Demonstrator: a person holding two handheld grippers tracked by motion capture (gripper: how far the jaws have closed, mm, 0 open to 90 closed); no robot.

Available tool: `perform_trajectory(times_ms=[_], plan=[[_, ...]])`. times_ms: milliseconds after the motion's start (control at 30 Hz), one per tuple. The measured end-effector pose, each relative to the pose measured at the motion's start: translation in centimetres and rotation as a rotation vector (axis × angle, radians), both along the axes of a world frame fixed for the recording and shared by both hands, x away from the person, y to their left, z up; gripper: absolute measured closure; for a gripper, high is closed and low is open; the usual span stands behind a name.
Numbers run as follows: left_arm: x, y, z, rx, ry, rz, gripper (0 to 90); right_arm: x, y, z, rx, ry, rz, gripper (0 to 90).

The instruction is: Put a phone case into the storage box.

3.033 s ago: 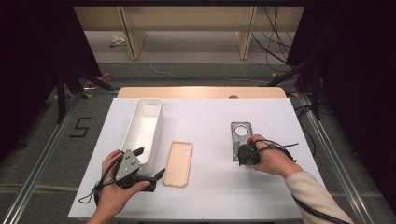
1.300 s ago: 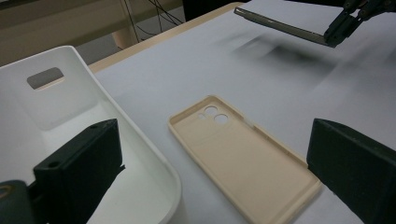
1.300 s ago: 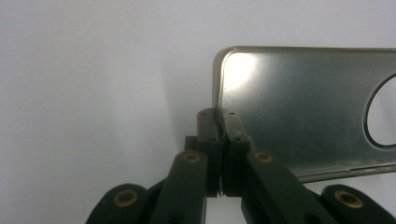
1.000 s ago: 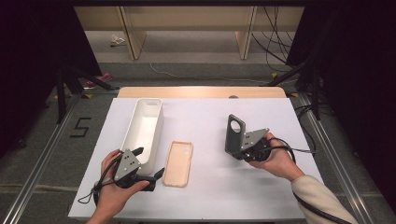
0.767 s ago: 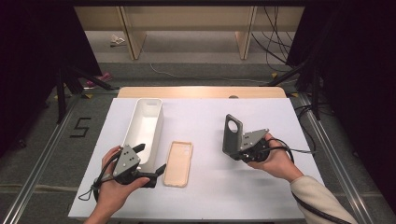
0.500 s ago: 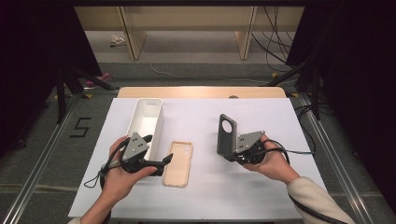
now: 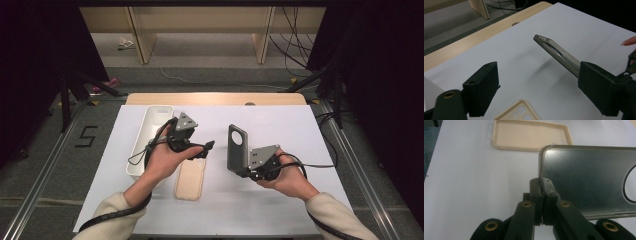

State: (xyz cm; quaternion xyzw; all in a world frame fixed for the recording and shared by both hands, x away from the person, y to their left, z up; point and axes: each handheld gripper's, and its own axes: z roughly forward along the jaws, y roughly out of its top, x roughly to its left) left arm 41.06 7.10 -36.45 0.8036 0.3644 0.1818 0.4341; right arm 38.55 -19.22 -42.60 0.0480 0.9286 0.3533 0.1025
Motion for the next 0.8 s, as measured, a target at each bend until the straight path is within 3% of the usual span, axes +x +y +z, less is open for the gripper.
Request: perform_trajectory(times_ms=[333, 567, 800], plan=[[3.5, -2.7, -0.7, 0.012, 0.112, 0.046, 22.6, -0.2, 0.3, 0.3, 0.009, -0.013, 0.009, 89.6], [4.9, -4.2, -0.9, 0.009, 0.164, 0.056, 27.5, -0.4, 0.7, 0.4, 0.009, -0.018, 0.017, 89.5], [6.1, -5.5, -1.5, 0.012, 0.24, 0.062, 32.4, -0.6, 1.3, 0.5, -0.001, -0.038, 0.035, 89.5]])
